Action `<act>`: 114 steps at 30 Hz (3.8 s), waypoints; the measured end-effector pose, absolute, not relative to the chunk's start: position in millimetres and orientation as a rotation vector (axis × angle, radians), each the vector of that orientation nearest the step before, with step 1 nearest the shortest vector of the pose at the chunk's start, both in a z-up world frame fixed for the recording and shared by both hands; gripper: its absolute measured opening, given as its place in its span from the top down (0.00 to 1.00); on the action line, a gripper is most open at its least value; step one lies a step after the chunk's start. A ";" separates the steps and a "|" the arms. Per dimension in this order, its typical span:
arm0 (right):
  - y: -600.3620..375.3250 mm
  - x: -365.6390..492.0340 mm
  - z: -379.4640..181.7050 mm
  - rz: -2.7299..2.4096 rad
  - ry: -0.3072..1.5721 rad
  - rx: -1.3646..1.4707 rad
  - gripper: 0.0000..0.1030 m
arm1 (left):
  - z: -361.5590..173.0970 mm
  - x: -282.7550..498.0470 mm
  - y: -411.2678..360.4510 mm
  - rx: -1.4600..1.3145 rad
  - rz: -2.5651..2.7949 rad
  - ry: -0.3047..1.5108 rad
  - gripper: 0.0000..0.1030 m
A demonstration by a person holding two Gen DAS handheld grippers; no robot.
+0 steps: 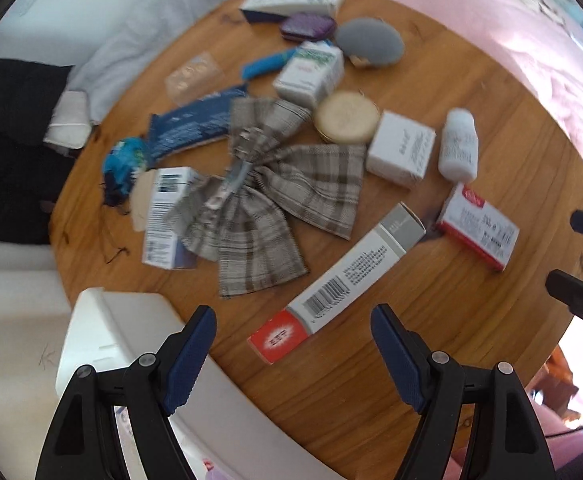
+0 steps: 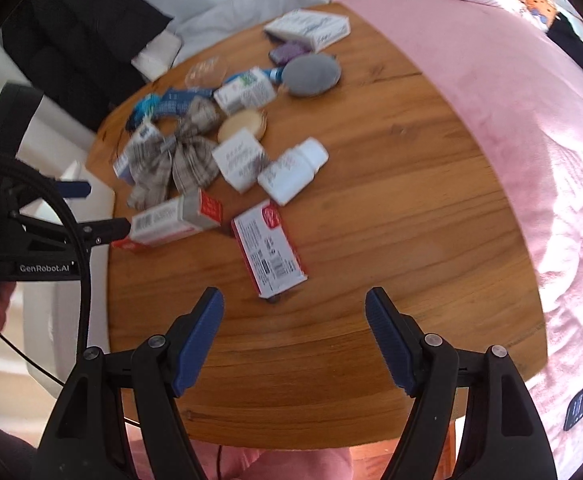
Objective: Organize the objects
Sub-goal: 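Grasp the red-and-white medicine box with the right tool while the left grasps the toothpaste box, then carry both boxes over the white tray and release them inside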
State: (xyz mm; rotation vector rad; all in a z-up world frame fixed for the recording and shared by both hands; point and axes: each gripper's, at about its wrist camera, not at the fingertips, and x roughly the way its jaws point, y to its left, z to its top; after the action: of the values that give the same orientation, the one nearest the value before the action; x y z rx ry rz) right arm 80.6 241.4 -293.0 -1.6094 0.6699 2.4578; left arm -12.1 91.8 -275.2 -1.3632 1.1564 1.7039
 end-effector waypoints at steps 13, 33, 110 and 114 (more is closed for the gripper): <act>219.8 59.5 -332.2 2.479 0.453 -1.678 0.25 | -311.1 -10.8 107.7 -1.365 1.621 1.254 0.22; 211.7 45.5 -332.5 2.503 0.172 -1.598 0.58 | -325.6 3.8 125.9 -1.336 1.550 1.277 0.75; -31.7 20.3 -85.8 2.967 0.223 -1.317 0.61 | -59.2 -59.5 -210.5 -1.307 2.251 0.277 0.75; -38.4 7.3 -88.3 2.962 0.202 -1.342 0.61 | -65.2 -67.1 -213.4 -1.329 2.253 0.285 0.75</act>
State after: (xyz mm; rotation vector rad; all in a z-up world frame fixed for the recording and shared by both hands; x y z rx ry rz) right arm 7.3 -38.4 -88.3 -1.3424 0.2022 2.9618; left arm -67.1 -213.4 -65.2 -1.3287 0.2855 2.2534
